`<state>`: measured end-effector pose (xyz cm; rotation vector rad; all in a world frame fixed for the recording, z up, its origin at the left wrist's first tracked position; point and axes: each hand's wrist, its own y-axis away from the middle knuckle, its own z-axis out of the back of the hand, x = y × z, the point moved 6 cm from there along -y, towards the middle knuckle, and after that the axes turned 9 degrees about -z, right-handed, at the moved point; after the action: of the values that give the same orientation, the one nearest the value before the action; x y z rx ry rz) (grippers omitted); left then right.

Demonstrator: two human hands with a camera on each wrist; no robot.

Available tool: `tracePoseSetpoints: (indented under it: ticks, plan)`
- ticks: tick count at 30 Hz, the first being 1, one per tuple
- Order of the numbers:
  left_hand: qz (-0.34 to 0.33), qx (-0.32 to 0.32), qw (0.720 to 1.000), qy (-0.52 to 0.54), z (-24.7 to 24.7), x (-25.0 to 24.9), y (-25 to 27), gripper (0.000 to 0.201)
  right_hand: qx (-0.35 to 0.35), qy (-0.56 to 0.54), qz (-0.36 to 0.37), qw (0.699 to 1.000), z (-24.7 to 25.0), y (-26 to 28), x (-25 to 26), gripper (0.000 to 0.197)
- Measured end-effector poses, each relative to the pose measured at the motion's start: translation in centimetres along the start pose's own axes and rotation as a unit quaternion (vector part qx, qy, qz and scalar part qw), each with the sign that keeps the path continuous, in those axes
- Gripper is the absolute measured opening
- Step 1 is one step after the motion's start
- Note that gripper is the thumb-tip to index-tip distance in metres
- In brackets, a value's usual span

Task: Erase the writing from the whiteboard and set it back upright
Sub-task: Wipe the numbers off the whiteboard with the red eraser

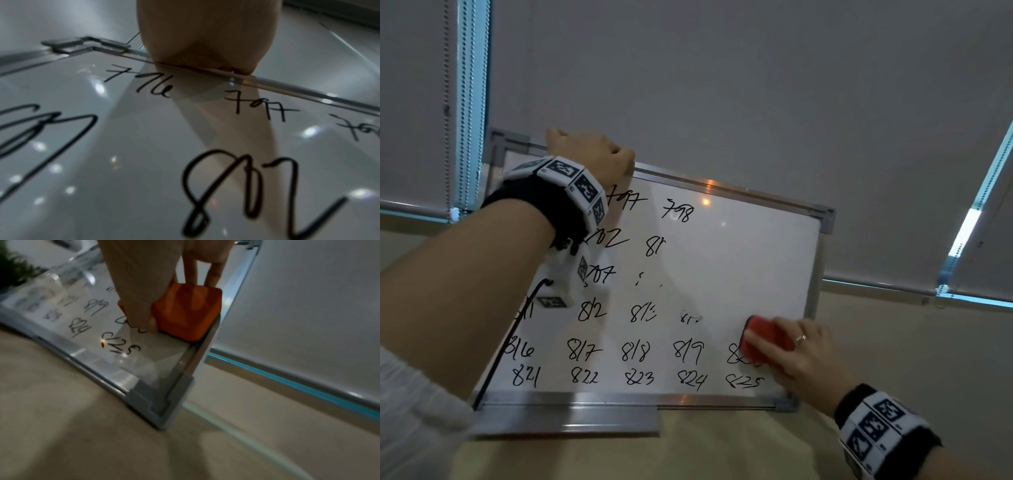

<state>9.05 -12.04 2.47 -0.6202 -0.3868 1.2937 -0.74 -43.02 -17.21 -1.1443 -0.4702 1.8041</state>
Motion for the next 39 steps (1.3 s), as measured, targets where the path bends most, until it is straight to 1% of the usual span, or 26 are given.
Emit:
tracePoseSetpoints:
  ticks: [1, 2, 3, 4, 6, 9, 10, 11, 12, 14, 16, 17, 18, 19, 20, 23, 25, 26, 27, 30, 31, 32, 33, 35, 37, 39]
  plan:
    - [0.001, 0.001, 1.0, 0.0, 0.0, 0.0, 0.0, 0.045, 0.014, 0.012, 0.052, 0.998, -0.1, 0.3, 0.4, 0.07]
    - [0.001, 0.002, 1.0, -0.001, 0.0, 0.0, 0.0, 0.045, 0.015, 0.019, 0.081, 0.996, 0.1, 0.1, 0.2, 0.066]
    - [0.002, 0.003, 1.0, -0.003, 0.0, 0.0, 0.0, 0.045, 0.0, 0.022, 0.088, 0.996, 0.6, -0.6, -0.1, 0.061]
    - [0.002, 0.005, 1.0, -0.002, -0.1, 0.0, 0.0, 0.044, -0.02, 0.02, 0.075, 0.997, 1.2, -1.6, -0.7, 0.058]
    - [0.002, 0.008, 1.0, 0.003, -0.1, 0.0, 0.0, 0.045, -0.045, 0.008, 0.001, 0.999, 2.3, -3.8, -2.2, 0.056]
    - [0.001, -0.001, 1.0, 0.003, 0.2, 0.0, 0.1, 0.046, -0.035, -0.024, -0.133, 0.99, 2.6, -5.2, -3.5, 0.07]
    - [0.0, -0.004, 1.0, 0.002, 0.2, 0.0, 0.1, 0.046, -0.036, -0.034, -0.152, 0.987, 2.3, -4.9, -3.0, 0.071]
    - [0.0, -0.007, 1.0, 0.003, 0.3, 0.0, 0.1, 0.047, -0.04, -0.048, -0.152, 0.986, 2.0, -4.3, -2.1, 0.067]
    - [-0.001, -0.008, 1.0, 0.004, 0.3, 0.0, 0.2, 0.047, -0.042, -0.059, -0.126, 0.989, 1.6, -3.5, -0.9, 0.06]
    - [-0.001, -0.01, 1.0, 0.008, 0.3, -0.1, 0.3, 0.047, -0.022, -0.046, -0.011, 0.999, 0.6, -1.3, 1.7, 0.052]
    - [-0.001, -0.017, 1.0, 0.01, 0.3, -0.1, 0.3, 0.047, 0.014, -0.006, 0.102, 0.995, 0.2, 0.0, 2.8, 0.055]
    - [-0.001, -0.02, 1.0, 0.01, 0.3, -0.2, 0.3, 0.046, 0.018, 0.009, 0.13, 0.991, 0.3, -0.2, 2.5, 0.058]
    - [0.0, -0.023, 1.0, 0.008, 0.3, -0.2, 0.4, 0.046, 0.009, 0.017, 0.137, 0.99, 0.6, -1.0, 2.0, 0.06]
    - [0.001, -0.025, 1.0, 0.009, 0.3, -0.2, 0.4, 0.046, -0.009, 0.015, 0.122, 0.992, 1.1, -2.1, 1.3, 0.059]
    - [0.002, -0.027, 1.0, 0.013, 0.4, -0.2, 0.5, 0.045, -0.029, 0.002, 0.085, 0.996, 1.6, -3.2, 0.4, 0.058]
    - [0.0, -0.033, 0.999, 0.019, 0.6, -0.1, 0.6, 0.046, -0.061, -0.053, -0.048, 0.996, 2.5, -5.3, -1.7, 0.056]
    - [-0.003, -0.034, 0.999, 0.02, 0.6, -0.1, 0.7, 0.046, -0.063, -0.065, -0.07, 0.993, 2.1, -4.6, -1.1, 0.059]
    - [-0.003, -0.034, 0.999, 0.02, 0.7, -0.1, 0.7, 0.046, -0.057, -0.065, -0.05, 0.995, 1.7, -3.8, -0.2, 0.058]
    - [-0.002, -0.035, 0.999, 0.017, 0.7, -0.1, 0.7, 0.046, -0.04, -0.059, -0.005, 0.997, 1.1, -2.8, 0.9, 0.058]
    - [0.001, -0.036, 0.999, 0.013, 0.8, -0.2, 0.7, 0.047, 0.032, 0.001, 0.165, 0.986, -0.1, 0.2, 3.3, 0.054]
    - [0.001, -0.037, 0.999, 0.015, 0.8, -0.2, 0.8, 0.046, 0.033, 0.016, 0.191, 0.981, 0.1, 0.3, 3.1, 0.053]
    - [0.0, -0.039, 0.999, 0.016, 0.8, -0.2, 0.8, 0.045, 0.022, 0.023, 0.191, 0.981, 0.4, -0.4, 2.5, 0.054]
    - [0.0, -0.04, 0.999, 0.018, 0.7, -0.2, 0.9, 0.045, 0.004, 0.023, 0.166, 0.986, 0.8, -1.4, 1.5, 0.056]
    - [-0.002, -0.045, 0.999, 0.026, 0.8, -0.2, 1.1, 0.045, -0.03, -0.007, 0.066, 0.997, 2.0, -3.6, -0.7, 0.056]
    - [-0.004, -0.051, 0.998, 0.03, 1.0, -0.2, 1.2, 0.046, -0.037, -0.047, -0.023, 0.998, 2.5, -4.6, -2.1, 0.056]
    - [-0.007, -0.057, 0.998, 0.031, 1.1, -0.3, 1.3, 0.048, -0.041, -0.065, -0.051, 0.996, 2.2, -4.0, -1.7, 0.057]
